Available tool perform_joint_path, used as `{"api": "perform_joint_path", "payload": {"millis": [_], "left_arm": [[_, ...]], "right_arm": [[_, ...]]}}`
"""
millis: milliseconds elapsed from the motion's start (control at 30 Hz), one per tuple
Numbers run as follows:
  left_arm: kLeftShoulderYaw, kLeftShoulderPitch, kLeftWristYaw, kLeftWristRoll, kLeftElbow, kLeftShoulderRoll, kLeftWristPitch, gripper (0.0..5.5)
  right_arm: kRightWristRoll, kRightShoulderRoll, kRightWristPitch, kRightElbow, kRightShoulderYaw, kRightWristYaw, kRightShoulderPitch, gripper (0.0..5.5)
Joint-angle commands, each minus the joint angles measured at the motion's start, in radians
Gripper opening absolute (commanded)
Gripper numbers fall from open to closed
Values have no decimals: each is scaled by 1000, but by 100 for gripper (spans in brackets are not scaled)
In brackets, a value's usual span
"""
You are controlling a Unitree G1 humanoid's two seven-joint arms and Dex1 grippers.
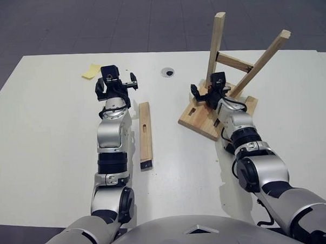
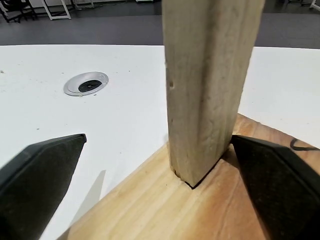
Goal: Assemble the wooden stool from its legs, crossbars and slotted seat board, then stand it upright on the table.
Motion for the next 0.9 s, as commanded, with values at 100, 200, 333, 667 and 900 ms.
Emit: {"api": "perform_joint_path", "payload": {"millis": [100, 200, 333, 667, 900], "left_arm": [[-15, -17, -11, 12, 6, 15, 23, 540], [-16, -17, -11, 13, 4, 17, 26, 540], [-14, -15, -8, 12, 4, 17, 26, 540], [-12, -6, -7, 13, -11, 23, 17, 540], [-38, 121, -92, 38, -204, 128, 91, 540]], "right_arm": [[1, 14, -5, -11, 54, 207, 5, 537], [2, 24, 16, -41, 69, 239, 17, 537], [10, 67, 46, -96, 77, 227, 43, 537], [20, 118, 84, -303, 81, 168, 117, 537], [79, 16, 350, -967, 66, 128, 338, 537]]}}
